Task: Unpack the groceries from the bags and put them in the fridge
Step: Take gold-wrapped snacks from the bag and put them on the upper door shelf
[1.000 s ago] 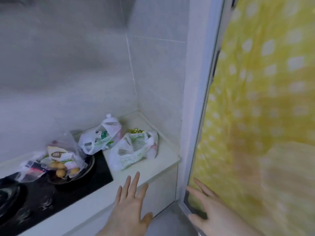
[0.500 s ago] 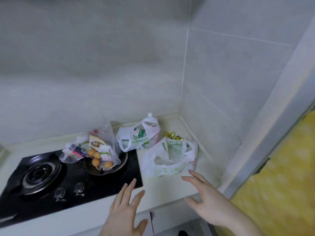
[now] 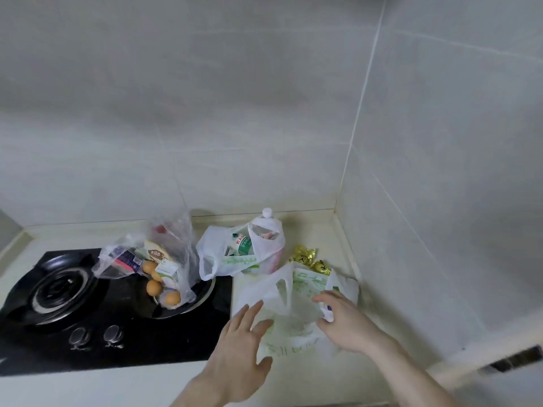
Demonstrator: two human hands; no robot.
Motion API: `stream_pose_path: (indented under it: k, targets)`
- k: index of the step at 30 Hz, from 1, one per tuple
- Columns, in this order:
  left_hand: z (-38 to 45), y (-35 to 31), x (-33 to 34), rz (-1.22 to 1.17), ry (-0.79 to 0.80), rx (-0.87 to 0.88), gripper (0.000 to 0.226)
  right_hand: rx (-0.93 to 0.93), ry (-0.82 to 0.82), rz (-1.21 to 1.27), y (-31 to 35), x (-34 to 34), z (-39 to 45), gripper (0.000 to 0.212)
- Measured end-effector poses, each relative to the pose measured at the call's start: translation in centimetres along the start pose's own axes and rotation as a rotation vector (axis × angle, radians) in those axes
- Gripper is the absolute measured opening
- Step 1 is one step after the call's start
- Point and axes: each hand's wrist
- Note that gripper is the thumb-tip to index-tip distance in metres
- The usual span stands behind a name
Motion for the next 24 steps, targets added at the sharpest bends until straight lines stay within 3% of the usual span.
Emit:
stream_pose_path:
  k: [10, 12, 15, 17, 24]
  targets:
    - [5.0, 1.3, 1.7, -0.01, 0.169, -0.203, 0.073, 0.1, 0.257, -0.128, -3.1, -1.4, 7.2, 0.065]
    - [5.5, 1.9, 1.9, -0.042, 0.173, -0.245, 0.073, 0.103, 0.192, -0.09, -3.1, -2.0, 8.7, 0.057]
    - [6.2, 2.5, 1.5, -0.095, 0.162, -0.267, 0.072, 0.069, -0.106, 0.079, -2.9, -3.3, 11.2, 0.036]
    - [6.4, 2.8, 1.0, -0.121, 0.132, -0.275, 0.072, 0.06, -0.233, 0.136, -3.0, -4.5, 13.6, 0.034]
    - [6.8, 4.2, -0.6, -0.271, -0.012, -0.247, 0.058, 0.162, -0.07, -0.009, -3.7, -5.9, 22.1, 0.045]
Point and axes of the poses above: each hand's wrist, its own z-axis towards the middle knuckle, its own x-axis out of the palm, y = z × x, and after that the axes turned 11 degrees about y, right-handed
